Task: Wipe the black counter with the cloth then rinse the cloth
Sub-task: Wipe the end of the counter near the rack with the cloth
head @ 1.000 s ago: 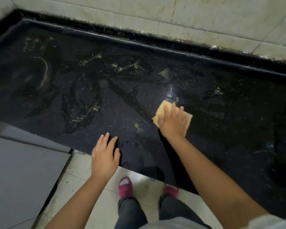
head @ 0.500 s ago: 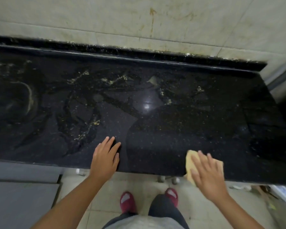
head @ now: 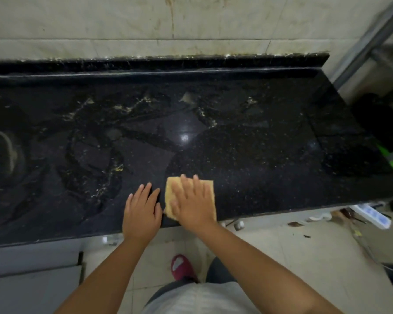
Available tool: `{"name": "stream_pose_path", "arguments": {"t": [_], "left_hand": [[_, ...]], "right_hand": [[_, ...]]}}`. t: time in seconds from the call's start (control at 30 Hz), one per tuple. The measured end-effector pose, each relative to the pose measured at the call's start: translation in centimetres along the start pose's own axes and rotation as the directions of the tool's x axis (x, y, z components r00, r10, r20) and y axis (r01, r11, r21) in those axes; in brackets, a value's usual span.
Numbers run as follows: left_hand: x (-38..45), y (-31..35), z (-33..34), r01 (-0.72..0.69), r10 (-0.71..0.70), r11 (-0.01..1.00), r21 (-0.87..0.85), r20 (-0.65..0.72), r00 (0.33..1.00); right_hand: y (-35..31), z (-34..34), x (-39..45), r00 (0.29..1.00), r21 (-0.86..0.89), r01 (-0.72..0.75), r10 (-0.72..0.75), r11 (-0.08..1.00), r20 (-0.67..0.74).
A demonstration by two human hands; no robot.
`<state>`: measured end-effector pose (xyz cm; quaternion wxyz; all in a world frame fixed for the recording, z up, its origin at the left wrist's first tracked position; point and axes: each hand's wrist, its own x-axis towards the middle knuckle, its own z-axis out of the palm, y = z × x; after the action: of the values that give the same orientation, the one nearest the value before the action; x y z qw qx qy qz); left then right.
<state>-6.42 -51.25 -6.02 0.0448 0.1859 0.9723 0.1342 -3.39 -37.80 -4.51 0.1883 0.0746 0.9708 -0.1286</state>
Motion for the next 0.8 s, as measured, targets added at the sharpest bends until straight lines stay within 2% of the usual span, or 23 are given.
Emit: {"name": "stream_pose_path", "arguments": {"t": [0.03, 0.07, 0.17, 0.33, 0.37, 0.43, 0.5, 0.53, 0.63, 0.73, 0.8], "left_hand": [[0.0, 0.0, 0.0, -0.004, 0.004, 1.000, 0.005, 0.001, 1.000], [0.1, -0.1, 0.1, -0.010, 0.010, 1.000, 0.010, -0.002, 1.000], [0.0, -0.3, 0.3, -0.018, 0.018, 1.000, 0.003, -0.016, 1.000], [0.1, -0.2, 0.2, -0.020, 0.020, 0.999, 0.031, -0.007, 1.000], [0.0, -0.2, 0.1, -0.022, 0.022, 0.999, 0.039, -0.003, 1.000], [0.0, -0.2, 0.2, -0.025, 0.026, 0.998, 0.053, -0.001, 1.000], [-0.1, -0.1, 0.1, -0.024, 0.024, 0.999, 0.048, 0.006, 1.000], [0.0, -0.1, 0.1, -0.025, 0.025, 0.999, 0.047, 0.003, 1.000], [0.1, -0.2, 0.1, -0.033, 0.033, 0.998, 0.061, 0.006, 0.999], [0.1, -0.3, 0.2, -0.043, 0.043, 0.998, 0.054, 0.006, 0.999], [0.1, -0.5, 0.4, -0.042, 0.043, 0.998, 0.037, -0.008, 0.999]], "right_hand": [[-0.3, 0.5, -0.7, 0.999, -0.081, 0.045, -0.045, 0.996, -0.004], [-0.1, 1.0, -1.3, 0.999, -0.112, 0.030, -0.034, 0.993, -0.035], [3.5, 2.0, -2.8, 0.999, -0.101, 0.019, -0.023, 0.995, -0.038], [14.8, -1.9, -4.4, 0.970, -0.095, -0.236, 0.229, 0.967, -0.076], [16.8, -2.7, -4.4, 0.943, -0.032, -0.323, 0.318, 0.946, -0.100], [18.8, -4.0, -3.6, 0.842, 0.145, -0.516, 0.531, 0.844, -0.092], [17.6, -4.5, -2.1, 0.782, 0.215, -0.588, 0.616, 0.779, -0.094], [16.2, -4.5, -1.0, 0.778, 0.222, -0.593, 0.622, 0.774, -0.092], [11.1, -3.7, 1.7, 0.875, 0.142, -0.462, 0.476, 0.876, -0.091], [5.7, -2.3, 2.5, 0.974, 0.022, -0.217, 0.218, 0.976, -0.057], [3.2, -1.1, 1.7, 1.000, -0.069, -0.029, 0.029, 0.997, -0.005]]}}
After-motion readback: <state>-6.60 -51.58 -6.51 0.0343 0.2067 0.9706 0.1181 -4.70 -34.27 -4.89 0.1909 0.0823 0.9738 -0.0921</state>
